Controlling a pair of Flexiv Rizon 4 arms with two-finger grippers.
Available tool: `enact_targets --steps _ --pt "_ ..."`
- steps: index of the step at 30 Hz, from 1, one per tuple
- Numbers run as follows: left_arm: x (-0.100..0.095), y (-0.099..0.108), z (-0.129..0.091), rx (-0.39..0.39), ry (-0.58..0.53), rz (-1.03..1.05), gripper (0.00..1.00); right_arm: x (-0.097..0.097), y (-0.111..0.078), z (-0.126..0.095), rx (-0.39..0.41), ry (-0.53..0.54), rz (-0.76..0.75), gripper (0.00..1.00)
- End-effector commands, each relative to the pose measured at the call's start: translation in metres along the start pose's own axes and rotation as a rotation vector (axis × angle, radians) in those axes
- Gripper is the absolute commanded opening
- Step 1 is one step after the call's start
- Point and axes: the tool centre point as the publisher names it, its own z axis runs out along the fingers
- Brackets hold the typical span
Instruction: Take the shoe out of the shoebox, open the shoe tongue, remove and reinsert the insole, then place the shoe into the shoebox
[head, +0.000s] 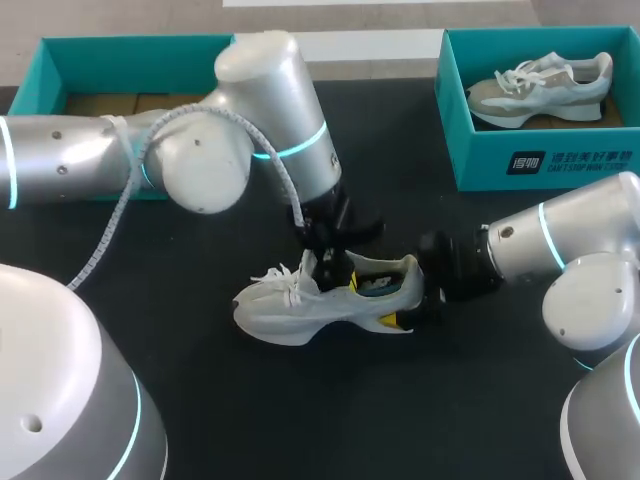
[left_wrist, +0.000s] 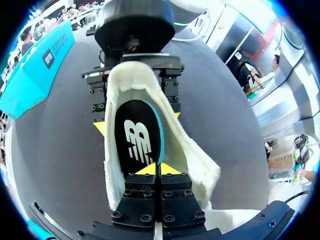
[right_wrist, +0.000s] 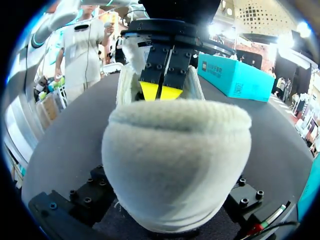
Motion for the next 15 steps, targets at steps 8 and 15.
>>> enact_targets --steps 8,15 --pt "0.000 -0.001 -0.038 0.081 0.058 -0.019 0.00 0.001 -0.001 0.002 0.004 -0.003 0.001 0.00" --pt "0.011 -0.016 -0.055 0.156 0.045 0.001 0.00 0.001 -0.001 0.002 0.004 -0.003 0.001 0.00"
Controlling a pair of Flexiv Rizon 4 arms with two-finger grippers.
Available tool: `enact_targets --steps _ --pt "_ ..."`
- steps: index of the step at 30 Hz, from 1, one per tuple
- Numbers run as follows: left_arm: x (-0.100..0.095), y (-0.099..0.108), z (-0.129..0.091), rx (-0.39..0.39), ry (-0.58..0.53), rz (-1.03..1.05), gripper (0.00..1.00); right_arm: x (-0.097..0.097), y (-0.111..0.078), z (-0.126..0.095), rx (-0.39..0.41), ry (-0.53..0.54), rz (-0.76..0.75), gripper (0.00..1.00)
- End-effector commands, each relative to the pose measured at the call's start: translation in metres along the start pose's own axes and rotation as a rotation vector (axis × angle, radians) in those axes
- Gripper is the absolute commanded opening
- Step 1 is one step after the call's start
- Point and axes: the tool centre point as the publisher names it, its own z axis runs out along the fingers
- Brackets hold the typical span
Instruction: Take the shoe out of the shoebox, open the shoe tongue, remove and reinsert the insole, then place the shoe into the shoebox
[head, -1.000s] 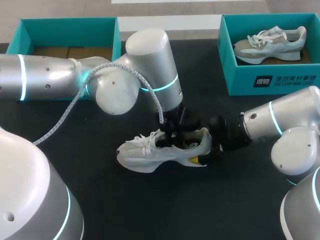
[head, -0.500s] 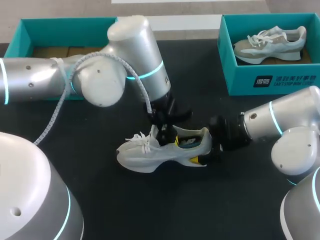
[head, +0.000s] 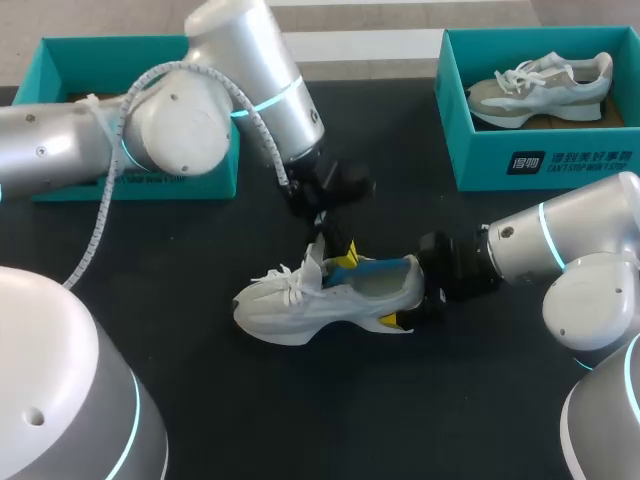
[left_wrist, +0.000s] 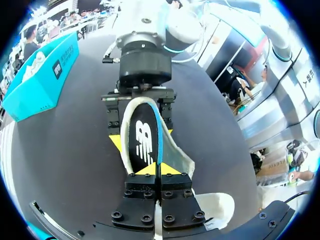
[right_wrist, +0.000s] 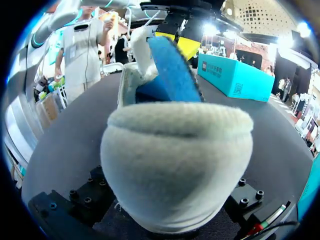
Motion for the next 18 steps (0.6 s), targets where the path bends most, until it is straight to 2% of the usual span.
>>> enact_targets --steps 1,6,12,17,18 --pt "0.016 0.000 -0.010 0.028 -0.016 0.012 0.00 0.000 -0.001 0.003 0.004 -0.003 0.001 0.00" --pt "0.022 -0.012 -0.012 0.055 -0.007 0.029 0.00 0.000 -0.001 0.003 0.004 -0.003 0.001 0.00" --pt "0.025 -0.035 0.003 0.060 0.015 0.062 0.00 0.000 -0.001 0.003 0.004 -0.003 0.001 0.00" --pt "0.026 -0.040 0.011 0.046 0.029 0.069 0.00 0.000 -0.001 0.003 0.004 -0.003 0.001 0.00" --pt "0.027 -0.039 0.012 0.044 0.030 0.070 0.20 0.000 -0.001 0.003 0.004 -0.003 0.001 0.00"
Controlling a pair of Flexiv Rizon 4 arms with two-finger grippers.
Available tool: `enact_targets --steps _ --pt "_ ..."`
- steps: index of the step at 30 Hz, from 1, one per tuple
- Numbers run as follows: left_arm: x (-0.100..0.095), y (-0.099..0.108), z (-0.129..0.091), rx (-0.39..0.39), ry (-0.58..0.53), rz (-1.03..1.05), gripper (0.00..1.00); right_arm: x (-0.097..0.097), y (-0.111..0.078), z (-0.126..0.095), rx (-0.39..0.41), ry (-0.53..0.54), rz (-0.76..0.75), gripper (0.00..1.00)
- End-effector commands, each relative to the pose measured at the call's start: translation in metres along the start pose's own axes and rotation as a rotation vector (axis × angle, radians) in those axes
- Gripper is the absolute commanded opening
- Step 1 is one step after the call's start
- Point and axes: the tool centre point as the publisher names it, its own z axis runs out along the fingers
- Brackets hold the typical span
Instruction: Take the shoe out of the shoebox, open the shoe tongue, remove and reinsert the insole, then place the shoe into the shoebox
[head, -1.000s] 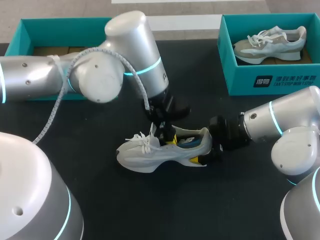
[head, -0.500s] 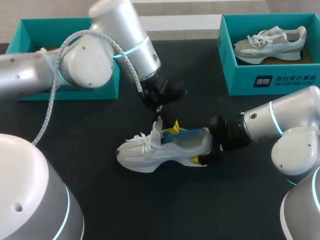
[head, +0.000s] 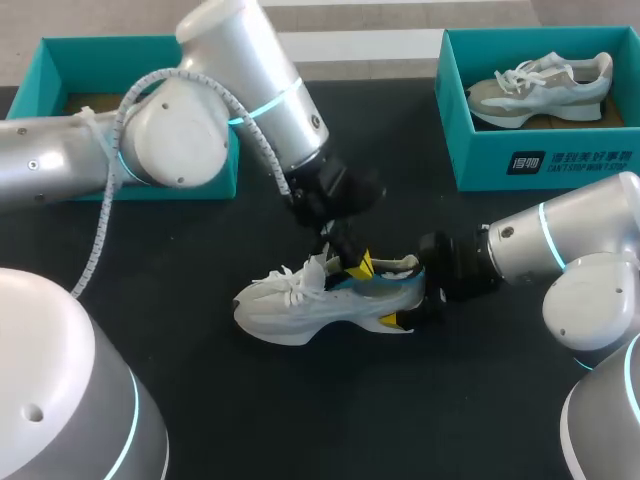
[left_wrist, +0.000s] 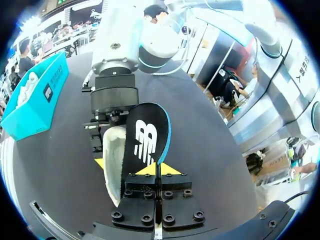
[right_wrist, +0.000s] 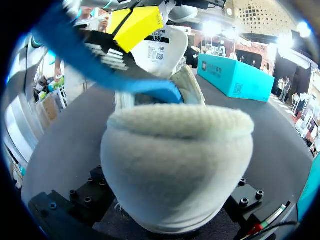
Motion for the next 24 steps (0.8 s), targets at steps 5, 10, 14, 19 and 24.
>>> enact_targets --steps 5,10,14,19,24 --pt "0.002 0.001 0.004 -0.051 -0.035 -0.001 0.63 0.000 -0.001 0.003 0.004 -0.003 0.001 0.00" --pt "0.007 0.008 -0.001 -0.081 -0.118 -0.006 0.80 0.000 -0.001 0.003 0.004 -0.003 0.001 0.00" --pt "0.011 0.011 -0.001 -0.080 -0.201 0.014 0.81 0.000 -0.001 0.003 0.004 -0.003 0.001 0.00" --pt "0.016 0.012 -0.001 -0.042 -0.284 0.070 0.77 0.000 -0.001 0.003 0.004 -0.003 0.001 0.00" --pt "0.010 0.013 0.002 -0.014 -0.335 0.087 0.67 0.000 -0.001 0.003 0.004 -0.003 0.001 0.00"
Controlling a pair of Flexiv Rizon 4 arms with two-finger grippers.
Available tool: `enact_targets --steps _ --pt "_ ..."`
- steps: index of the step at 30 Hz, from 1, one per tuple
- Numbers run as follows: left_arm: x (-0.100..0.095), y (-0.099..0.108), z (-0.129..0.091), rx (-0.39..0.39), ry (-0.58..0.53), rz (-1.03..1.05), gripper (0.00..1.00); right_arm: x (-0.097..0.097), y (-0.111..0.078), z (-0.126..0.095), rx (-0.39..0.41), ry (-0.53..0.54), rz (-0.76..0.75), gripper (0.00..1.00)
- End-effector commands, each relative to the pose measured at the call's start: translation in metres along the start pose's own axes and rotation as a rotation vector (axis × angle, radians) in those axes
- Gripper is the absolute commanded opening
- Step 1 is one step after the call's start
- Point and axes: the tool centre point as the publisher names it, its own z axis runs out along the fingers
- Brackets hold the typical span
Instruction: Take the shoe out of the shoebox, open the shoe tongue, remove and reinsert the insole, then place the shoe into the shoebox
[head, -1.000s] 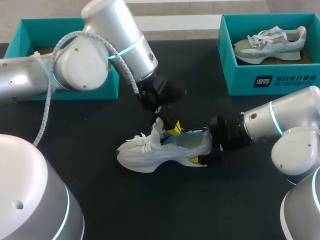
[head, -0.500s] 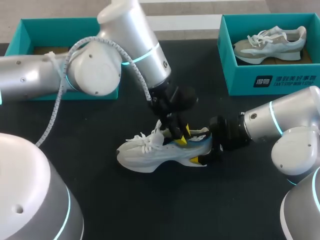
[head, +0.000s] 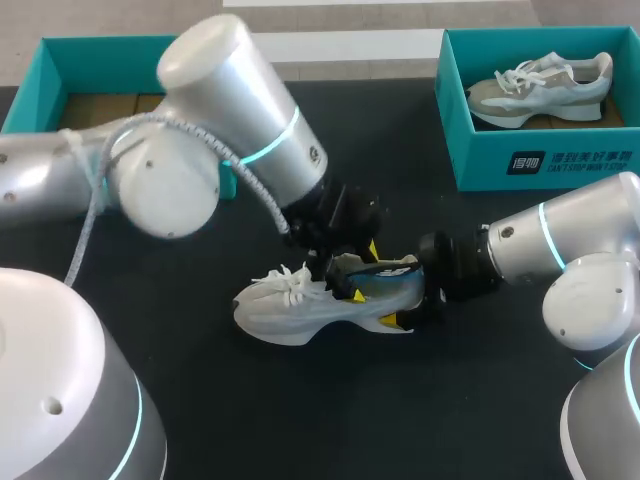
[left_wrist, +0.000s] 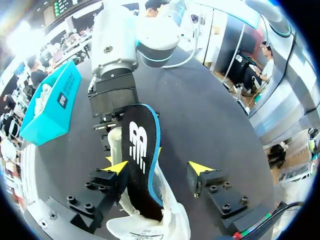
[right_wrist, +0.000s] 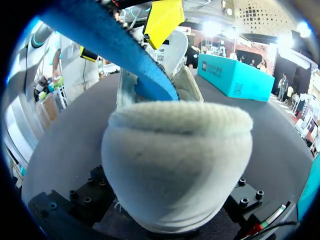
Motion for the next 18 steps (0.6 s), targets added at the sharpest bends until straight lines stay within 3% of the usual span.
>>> enact_targets --steps 1,9,18 --pt "0.004 0.008 0.002 0.042 -0.096 0.010 0.62 0.001 -0.001 0.003 0.004 -0.003 0.001 0.00" --pt "-0.007 0.005 0.009 0.071 -0.154 0.022 0.54 0.001 -0.001 0.003 0.004 -0.003 0.001 0.00" --pt "-0.019 0.009 0.027 0.046 -0.177 0.020 0.47 0.001 -0.001 0.003 0.004 -0.003 0.001 0.00"
